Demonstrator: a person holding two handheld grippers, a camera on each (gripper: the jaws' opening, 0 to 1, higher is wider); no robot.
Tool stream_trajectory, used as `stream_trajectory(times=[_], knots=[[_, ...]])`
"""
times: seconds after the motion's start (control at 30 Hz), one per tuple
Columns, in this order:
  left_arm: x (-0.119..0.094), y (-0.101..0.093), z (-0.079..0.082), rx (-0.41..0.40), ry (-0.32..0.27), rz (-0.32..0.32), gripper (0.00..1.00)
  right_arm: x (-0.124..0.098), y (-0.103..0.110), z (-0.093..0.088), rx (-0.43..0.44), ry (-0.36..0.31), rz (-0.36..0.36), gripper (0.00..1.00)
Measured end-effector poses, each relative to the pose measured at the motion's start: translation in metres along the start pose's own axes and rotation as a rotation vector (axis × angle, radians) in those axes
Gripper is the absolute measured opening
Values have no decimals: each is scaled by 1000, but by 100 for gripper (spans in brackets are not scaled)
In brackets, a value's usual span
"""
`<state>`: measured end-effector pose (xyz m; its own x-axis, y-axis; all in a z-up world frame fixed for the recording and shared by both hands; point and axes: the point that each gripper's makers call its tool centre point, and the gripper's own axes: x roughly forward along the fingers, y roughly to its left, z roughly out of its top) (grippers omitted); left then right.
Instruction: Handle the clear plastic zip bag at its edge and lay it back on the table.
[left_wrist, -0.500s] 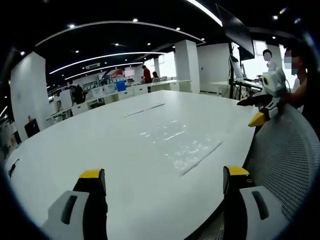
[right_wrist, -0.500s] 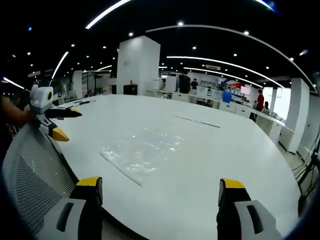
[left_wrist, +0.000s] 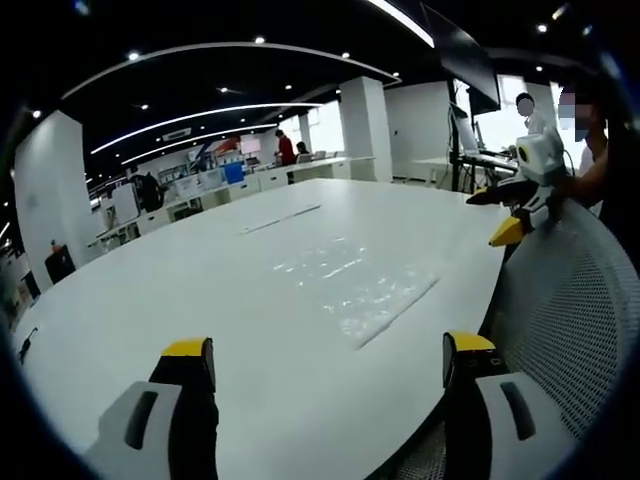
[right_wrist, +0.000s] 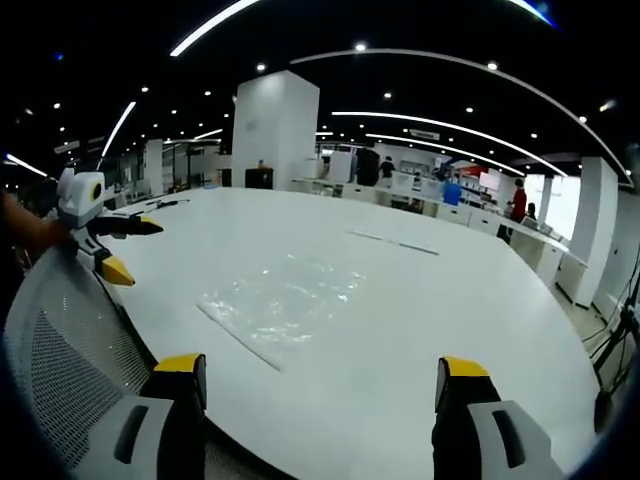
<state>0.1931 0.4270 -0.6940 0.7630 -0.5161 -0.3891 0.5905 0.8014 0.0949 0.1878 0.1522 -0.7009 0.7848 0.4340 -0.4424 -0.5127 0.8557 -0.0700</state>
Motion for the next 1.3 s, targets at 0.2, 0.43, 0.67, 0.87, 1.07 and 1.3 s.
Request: stream_trajectory(times=[0.2, 0.43, 0.67, 0.87, 1.07, 1.3], knots=[[1, -6, 0, 33, 13, -21, 92, 0, 1, 0, -2, 4, 3, 95], [1, -8, 1, 24, 12, -22, 92, 0, 1, 1, -2, 3, 3, 94], [1, -9, 5, 11, 2, -21, 91, 0, 2, 2, -2, -3, 7, 95], [0, -2, 4, 11, -22, -18, 90, 0, 1, 2, -1, -7, 7, 95], [-1, -3, 7, 7, -27, -10, 89, 1, 2, 1, -1, -5, 10, 95], [-1, -11, 11, 38, -35, -39, 80, 0, 3, 1, 0, 0, 10, 94]])
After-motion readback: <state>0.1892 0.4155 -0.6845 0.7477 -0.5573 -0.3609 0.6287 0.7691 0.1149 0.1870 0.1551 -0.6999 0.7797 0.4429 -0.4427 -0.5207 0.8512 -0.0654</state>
